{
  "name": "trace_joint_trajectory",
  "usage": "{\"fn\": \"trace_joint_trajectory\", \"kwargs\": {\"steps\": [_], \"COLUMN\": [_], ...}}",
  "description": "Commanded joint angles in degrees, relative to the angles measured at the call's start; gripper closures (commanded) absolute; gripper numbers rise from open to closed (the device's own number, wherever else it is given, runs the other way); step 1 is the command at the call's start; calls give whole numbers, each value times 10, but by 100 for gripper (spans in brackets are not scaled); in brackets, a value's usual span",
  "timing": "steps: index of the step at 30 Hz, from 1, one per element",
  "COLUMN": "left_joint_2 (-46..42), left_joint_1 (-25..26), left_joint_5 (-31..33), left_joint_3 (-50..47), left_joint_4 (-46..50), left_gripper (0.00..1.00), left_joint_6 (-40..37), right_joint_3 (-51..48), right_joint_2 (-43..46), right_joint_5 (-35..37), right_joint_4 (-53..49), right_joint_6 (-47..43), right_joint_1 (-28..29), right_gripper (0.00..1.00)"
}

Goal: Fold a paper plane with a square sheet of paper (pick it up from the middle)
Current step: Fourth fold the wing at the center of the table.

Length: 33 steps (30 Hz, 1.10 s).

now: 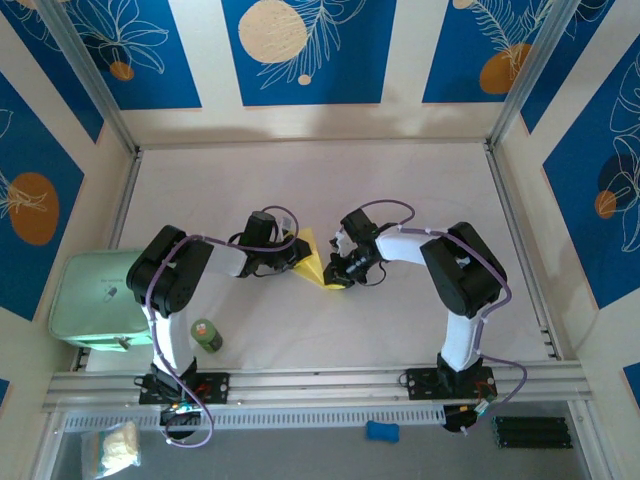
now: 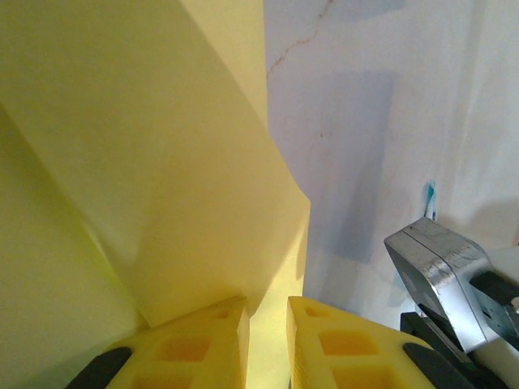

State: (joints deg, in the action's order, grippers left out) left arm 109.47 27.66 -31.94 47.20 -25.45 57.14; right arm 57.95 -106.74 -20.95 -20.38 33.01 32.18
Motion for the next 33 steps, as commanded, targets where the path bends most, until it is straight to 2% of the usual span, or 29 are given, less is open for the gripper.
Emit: {"fn": "trace_joint_trajectory", "kwargs": {"steps": [1,8,12,16,33], "left_joint_2": [27,27,24,23,22], "left_joint_1": [1,1,1,2,2], "left_joint_5": [36,36,36,36,28], "left_joint_3": [-14,-12,-12,-13,-11], "left_joint_4": [79,80,83,83,73], "left_gripper": [79,79,78,79,78], "left_joint_6": [-6,-6,-6,-7,2], "right_joint_3": [-6,-3,-3,11,67], "right_joint_2": [-14,-13,32,64,-32], "right_joint_5": [18,12,-14,-5,61], "right_joint_4": [-24,-27,-9,-3,-21], "right_joint_6": [-6,-7,-2,-1,4], "right_joint_1": [2,2,-2,2,17], "right_gripper": [89,89,88,87,89]}}
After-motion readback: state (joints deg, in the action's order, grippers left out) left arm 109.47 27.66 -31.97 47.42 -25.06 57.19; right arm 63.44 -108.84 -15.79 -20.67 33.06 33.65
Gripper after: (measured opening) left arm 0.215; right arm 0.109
